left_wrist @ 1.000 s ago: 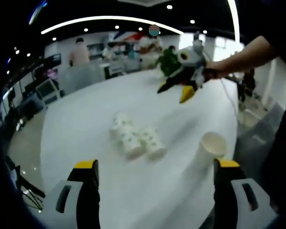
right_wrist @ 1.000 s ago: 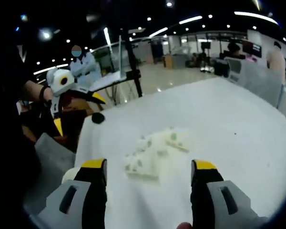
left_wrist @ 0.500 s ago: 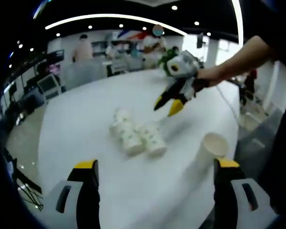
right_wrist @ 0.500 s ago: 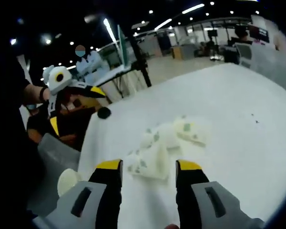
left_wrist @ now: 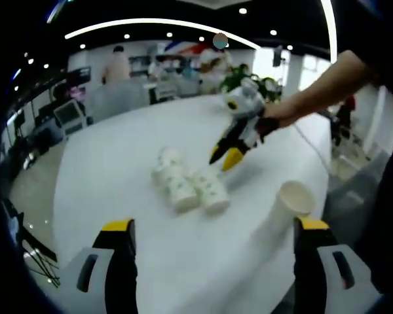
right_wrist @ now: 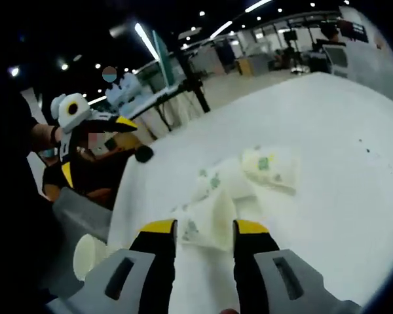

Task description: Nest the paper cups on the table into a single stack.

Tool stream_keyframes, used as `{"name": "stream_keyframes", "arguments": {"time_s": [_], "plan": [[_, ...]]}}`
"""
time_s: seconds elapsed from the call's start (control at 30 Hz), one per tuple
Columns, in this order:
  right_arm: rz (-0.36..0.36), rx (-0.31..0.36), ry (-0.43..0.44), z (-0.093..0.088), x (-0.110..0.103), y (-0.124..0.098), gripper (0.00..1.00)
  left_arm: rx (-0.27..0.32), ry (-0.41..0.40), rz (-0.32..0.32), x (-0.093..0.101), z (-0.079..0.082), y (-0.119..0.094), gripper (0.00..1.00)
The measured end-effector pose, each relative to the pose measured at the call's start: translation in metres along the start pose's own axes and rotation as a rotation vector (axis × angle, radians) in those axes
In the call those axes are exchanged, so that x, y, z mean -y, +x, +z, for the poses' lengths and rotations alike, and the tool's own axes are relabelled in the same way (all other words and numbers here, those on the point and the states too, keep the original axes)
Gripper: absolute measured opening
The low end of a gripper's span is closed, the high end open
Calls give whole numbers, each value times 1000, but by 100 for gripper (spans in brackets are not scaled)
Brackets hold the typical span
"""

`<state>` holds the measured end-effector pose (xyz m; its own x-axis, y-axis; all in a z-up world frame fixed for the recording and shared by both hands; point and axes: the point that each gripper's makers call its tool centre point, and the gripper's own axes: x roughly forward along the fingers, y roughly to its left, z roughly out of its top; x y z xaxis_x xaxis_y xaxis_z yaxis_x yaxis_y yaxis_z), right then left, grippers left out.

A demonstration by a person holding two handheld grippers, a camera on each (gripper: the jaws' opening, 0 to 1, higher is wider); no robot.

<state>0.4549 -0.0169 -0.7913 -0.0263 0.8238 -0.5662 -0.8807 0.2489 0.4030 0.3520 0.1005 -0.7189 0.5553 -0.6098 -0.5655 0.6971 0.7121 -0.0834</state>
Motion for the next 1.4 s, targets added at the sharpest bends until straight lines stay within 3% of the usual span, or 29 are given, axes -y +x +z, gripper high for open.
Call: {"name": "stream_keyframes", "arguments": {"time_s": [0.77, 1.2, 1.4], "plan": [[62, 41, 107, -11, -10, -5, 9, -5, -18, 34, -9, -5, -7, 99], [77, 89, 160, -15, -15, -13, 0, -25, -25, -5, 5, -14, -7, 99], [88, 81, 163, -19, -19, -15, 0, -20, -30, -6, 6, -16, -11, 99]]}}
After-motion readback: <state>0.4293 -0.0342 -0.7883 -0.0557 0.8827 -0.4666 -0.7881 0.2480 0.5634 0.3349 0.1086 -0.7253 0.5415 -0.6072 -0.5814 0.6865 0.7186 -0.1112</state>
